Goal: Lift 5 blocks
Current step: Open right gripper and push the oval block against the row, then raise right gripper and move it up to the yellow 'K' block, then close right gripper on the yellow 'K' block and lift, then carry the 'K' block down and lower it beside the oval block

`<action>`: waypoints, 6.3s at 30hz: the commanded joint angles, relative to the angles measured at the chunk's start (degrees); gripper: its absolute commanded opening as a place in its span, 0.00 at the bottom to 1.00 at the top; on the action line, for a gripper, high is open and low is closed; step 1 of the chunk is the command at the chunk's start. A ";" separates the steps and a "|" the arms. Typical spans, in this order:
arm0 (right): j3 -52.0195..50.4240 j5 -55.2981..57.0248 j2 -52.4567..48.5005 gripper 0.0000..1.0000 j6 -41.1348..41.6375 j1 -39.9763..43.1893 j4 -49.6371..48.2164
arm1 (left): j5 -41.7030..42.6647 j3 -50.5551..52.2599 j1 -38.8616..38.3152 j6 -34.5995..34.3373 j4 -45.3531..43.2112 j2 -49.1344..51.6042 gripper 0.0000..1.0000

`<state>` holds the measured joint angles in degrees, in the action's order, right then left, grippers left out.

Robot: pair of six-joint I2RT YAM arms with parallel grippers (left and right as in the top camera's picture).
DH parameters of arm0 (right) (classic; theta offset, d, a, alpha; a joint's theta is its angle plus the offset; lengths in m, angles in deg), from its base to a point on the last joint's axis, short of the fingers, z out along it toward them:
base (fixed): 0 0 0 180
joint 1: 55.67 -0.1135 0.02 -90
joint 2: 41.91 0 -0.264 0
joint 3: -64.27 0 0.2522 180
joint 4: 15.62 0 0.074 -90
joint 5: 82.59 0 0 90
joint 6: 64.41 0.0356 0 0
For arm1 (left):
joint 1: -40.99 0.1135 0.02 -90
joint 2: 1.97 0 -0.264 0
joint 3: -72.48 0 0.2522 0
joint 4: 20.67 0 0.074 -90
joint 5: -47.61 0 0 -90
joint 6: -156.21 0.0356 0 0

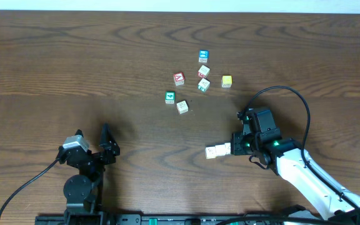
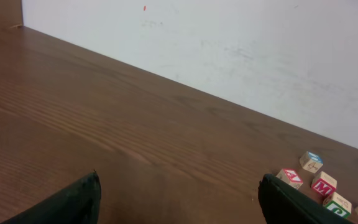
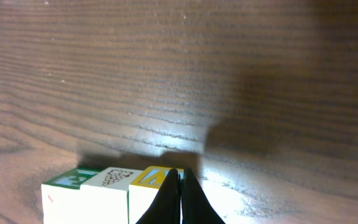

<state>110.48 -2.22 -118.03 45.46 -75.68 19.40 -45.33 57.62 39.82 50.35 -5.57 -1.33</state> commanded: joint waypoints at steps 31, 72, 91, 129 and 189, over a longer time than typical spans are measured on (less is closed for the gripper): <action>-0.07 -0.85 -0.31 0.01 2.54 -0.96 4.24 | -0.92 0.87 0.17 0.33 2.62 -0.02 0.81; 27.67 13.33 -12.24 0.51 -3.39 1.29 7.78 | -0.92 0.87 0.17 0.33 2.62 -0.02 0.81; 46.60 14.75 -35.21 0.52 -4.09 2.14 5.01 | -0.92 0.87 0.17 0.33 2.62 -0.02 0.81; 47.47 11.89 -42.56 0.42 -5.38 3.41 0.90 | -0.92 0.87 0.17 0.33 2.62 -0.02 0.81; 34.05 26.32 1.70 0.01 2.40 -9.35 36.96 | -0.92 0.87 0.17 0.33 2.62 -0.02 0.81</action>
<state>149.73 21.23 -118.21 43.72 -84.47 57.49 -45.33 57.62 39.82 50.35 -5.57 -1.33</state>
